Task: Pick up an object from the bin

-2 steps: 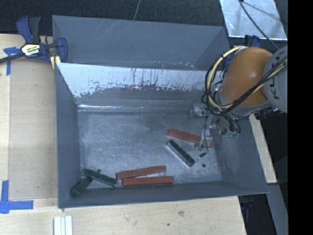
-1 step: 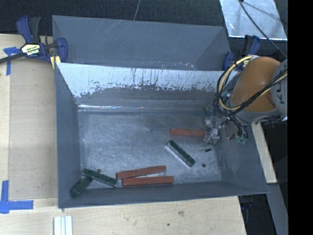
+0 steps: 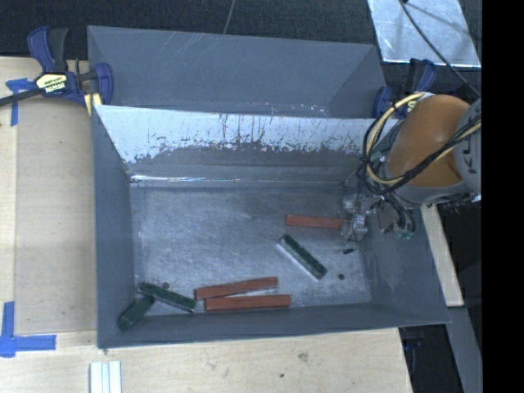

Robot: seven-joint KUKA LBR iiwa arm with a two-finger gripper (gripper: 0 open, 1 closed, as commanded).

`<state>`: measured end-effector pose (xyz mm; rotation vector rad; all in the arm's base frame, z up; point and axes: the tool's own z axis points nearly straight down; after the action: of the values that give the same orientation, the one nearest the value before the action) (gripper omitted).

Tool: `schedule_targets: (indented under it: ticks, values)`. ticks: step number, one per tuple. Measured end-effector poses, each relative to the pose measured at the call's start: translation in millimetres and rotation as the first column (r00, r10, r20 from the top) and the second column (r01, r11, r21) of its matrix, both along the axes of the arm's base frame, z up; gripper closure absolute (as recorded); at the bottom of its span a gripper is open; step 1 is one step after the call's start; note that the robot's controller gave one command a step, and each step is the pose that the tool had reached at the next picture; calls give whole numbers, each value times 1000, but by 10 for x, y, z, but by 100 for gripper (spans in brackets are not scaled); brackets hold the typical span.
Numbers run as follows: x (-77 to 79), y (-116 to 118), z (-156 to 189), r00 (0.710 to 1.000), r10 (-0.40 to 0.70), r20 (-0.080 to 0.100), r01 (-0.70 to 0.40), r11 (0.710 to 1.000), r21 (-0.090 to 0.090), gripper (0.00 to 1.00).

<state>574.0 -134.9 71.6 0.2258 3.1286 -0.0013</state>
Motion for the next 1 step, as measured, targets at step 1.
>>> schedule_targets:
  ticks: [1]
  values:
    - [-7,199,3,999,55,0,-55,999,-2,100]
